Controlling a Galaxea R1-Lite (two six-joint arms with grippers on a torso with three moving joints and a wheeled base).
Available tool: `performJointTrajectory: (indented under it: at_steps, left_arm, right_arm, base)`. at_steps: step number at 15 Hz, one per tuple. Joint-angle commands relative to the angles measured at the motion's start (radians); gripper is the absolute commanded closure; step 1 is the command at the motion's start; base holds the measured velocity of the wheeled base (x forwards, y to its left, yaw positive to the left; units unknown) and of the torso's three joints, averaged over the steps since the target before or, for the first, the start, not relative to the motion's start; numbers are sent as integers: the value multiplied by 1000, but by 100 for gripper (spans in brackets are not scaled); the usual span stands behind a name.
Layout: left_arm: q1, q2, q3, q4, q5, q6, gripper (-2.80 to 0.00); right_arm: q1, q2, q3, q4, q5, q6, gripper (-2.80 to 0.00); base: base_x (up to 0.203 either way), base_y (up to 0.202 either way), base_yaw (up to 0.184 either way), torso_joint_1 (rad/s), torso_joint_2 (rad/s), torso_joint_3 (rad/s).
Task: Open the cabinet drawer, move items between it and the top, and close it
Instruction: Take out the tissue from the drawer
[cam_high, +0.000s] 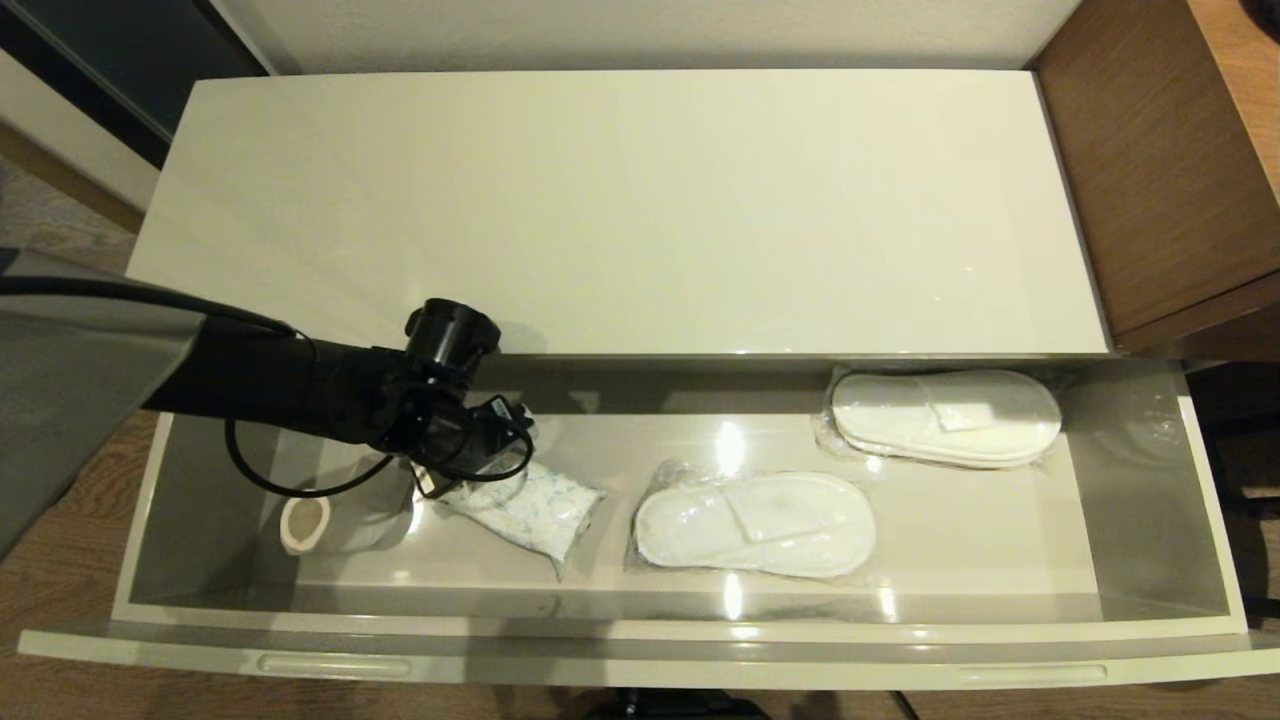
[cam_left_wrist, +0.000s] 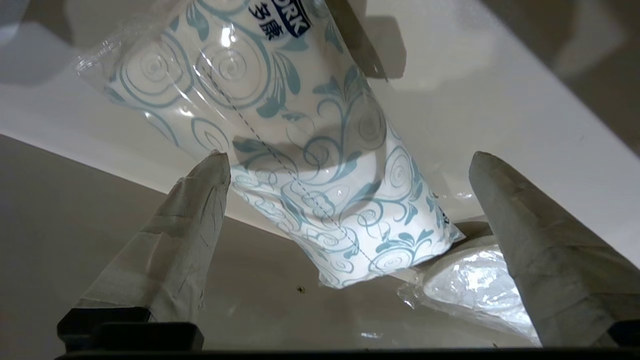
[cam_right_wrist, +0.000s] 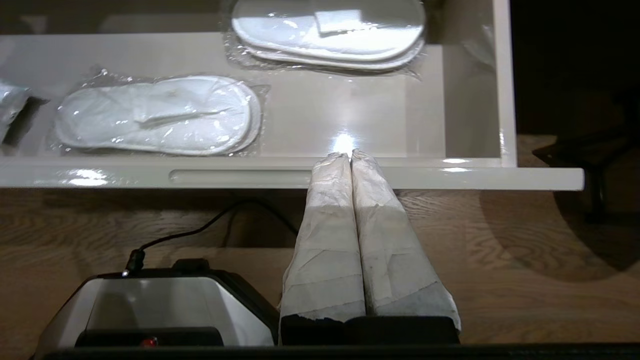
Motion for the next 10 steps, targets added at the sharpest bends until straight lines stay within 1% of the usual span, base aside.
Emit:
performJointTrajectory:
  at_steps: [1,2,4,10]
  left_arm:
    - [0,13,-18,-1,3,0,-280]
    - [17,19,-23,-1,2,0,-280]
    - [26,4,-5,-1,1,-2,-280]
    - [23,-61,39,1,0,-6,-280]
  right_arm:
    - [0,1,2,0,1,0,0]
    - [0,1,2,0,1,-2,0]
    - [2,1,2,0,1,-2,0]
    - [2,1,2,0,1,-2,0]
  base:
    - [0,0,0,0,0,0]
    - [0,0,0,0,0,0]
    - [0,0,0,0,0,0]
    - [0,0,0,0,0,0]
